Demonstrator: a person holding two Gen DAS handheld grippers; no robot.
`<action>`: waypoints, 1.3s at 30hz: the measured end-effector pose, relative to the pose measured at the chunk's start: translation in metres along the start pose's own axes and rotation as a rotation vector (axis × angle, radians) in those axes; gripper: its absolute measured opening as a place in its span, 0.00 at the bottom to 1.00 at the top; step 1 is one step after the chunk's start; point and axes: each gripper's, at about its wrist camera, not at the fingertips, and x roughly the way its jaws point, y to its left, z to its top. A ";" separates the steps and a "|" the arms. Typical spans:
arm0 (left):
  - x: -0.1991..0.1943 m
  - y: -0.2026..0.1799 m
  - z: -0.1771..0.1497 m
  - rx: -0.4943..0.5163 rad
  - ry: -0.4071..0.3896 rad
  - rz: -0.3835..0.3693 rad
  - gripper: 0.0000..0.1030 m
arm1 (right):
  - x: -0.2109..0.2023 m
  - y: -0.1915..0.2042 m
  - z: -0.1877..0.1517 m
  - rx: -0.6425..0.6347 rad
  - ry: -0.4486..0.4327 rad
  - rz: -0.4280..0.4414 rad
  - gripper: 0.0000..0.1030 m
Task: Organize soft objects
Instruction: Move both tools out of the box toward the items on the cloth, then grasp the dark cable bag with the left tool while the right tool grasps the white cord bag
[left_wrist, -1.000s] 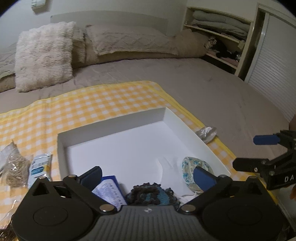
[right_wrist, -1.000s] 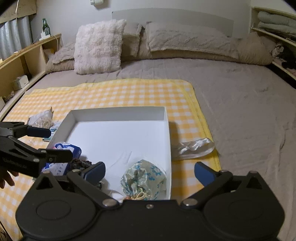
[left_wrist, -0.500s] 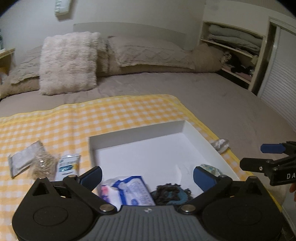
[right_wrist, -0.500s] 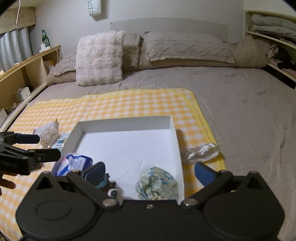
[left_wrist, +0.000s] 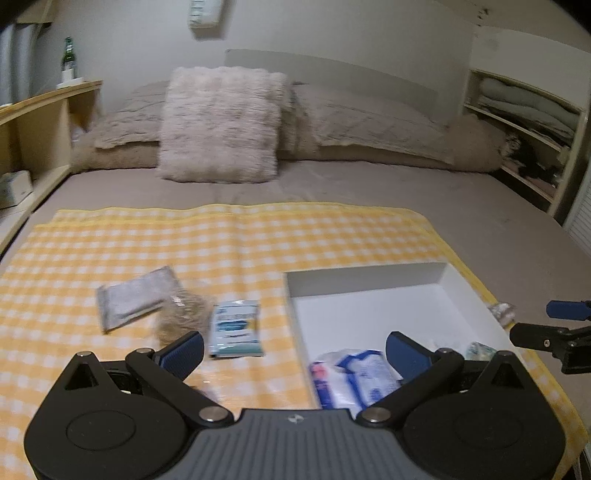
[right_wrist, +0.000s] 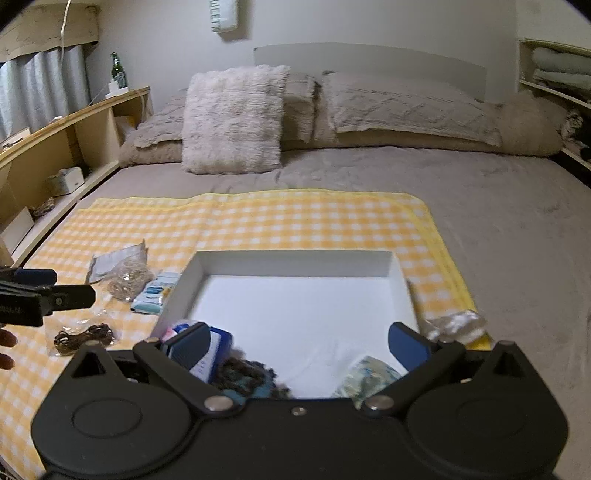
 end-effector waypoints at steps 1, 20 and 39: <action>-0.002 0.007 0.000 -0.010 -0.002 0.009 1.00 | 0.001 0.005 0.002 -0.005 0.000 0.006 1.00; -0.006 0.107 0.000 -0.136 0.015 0.180 1.00 | 0.049 0.105 0.031 -0.104 0.008 0.139 1.00; 0.058 0.099 -0.032 0.259 0.200 -0.027 1.00 | 0.127 0.182 0.067 -0.121 -0.042 0.182 1.00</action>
